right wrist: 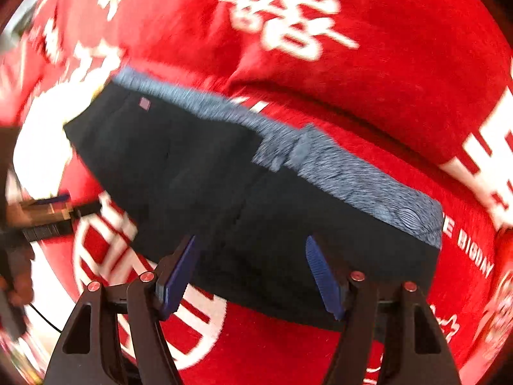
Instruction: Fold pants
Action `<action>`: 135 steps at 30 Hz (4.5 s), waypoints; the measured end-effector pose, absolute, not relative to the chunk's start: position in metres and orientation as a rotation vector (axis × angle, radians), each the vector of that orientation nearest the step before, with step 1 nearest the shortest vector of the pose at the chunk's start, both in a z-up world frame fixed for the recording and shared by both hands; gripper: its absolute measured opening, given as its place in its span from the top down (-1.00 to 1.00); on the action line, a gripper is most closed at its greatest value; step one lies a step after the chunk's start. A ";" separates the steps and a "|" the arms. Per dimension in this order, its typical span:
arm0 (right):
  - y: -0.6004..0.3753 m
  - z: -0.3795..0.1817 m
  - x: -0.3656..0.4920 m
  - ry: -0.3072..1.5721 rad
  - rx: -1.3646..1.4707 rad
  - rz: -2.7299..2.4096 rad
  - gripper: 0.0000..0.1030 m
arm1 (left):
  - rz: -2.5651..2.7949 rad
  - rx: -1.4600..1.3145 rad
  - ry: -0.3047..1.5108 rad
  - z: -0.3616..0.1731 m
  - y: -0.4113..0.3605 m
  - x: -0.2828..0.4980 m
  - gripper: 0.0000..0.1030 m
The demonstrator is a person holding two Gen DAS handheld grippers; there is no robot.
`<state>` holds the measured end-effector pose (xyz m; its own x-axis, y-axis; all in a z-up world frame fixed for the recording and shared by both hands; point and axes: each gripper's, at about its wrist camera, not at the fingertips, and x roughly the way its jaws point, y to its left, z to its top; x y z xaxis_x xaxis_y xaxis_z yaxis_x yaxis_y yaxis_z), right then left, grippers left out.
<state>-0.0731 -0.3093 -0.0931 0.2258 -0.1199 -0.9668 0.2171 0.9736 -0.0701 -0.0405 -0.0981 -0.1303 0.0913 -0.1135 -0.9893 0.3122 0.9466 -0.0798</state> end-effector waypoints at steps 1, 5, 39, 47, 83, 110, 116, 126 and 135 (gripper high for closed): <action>-0.309 -0.093 -0.073 1.323 0.086 -0.233 -0.42 | -0.321 0.167 1.449 -0.131 -0.099 -0.041 -0.66; -0.304 -0.115 -0.074 1.343 -0.051 -0.286 -0.33 | -0.327 0.168 1.463 -0.137 -0.104 -0.043 -0.66; -0.283 -0.129 -0.069 1.339 -0.034 -0.205 0.71 | -0.350 0.188 1.481 -0.147 -0.132 -0.052 -0.66; -0.270 -0.103 -0.081 1.326 0.015 -0.126 -0.12 | -0.331 0.169 1.474 -0.141 -0.126 -0.045 -0.66; -0.286 -0.147 -0.053 1.481 0.225 -0.290 -0.88 | -0.283 -0.131 1.440 -0.145 0.005 0.031 -0.88; -0.290 -0.159 -0.040 1.503 0.203 -0.287 -0.92 | -0.418 -0.596 1.321 -0.164 0.067 0.101 -0.96; -0.290 -0.161 -0.038 1.497 0.203 -0.285 -0.92 | -0.469 -0.573 1.284 -0.154 0.037 0.106 -0.96; -0.293 -0.147 -0.036 1.493 0.217 -0.277 -0.90 | -0.256 -0.289 1.303 -0.155 0.022 0.109 0.16; -0.309 -0.082 0.016 1.381 0.351 -0.165 -0.90 | -0.330 0.486 0.920 -0.118 -0.058 0.029 0.32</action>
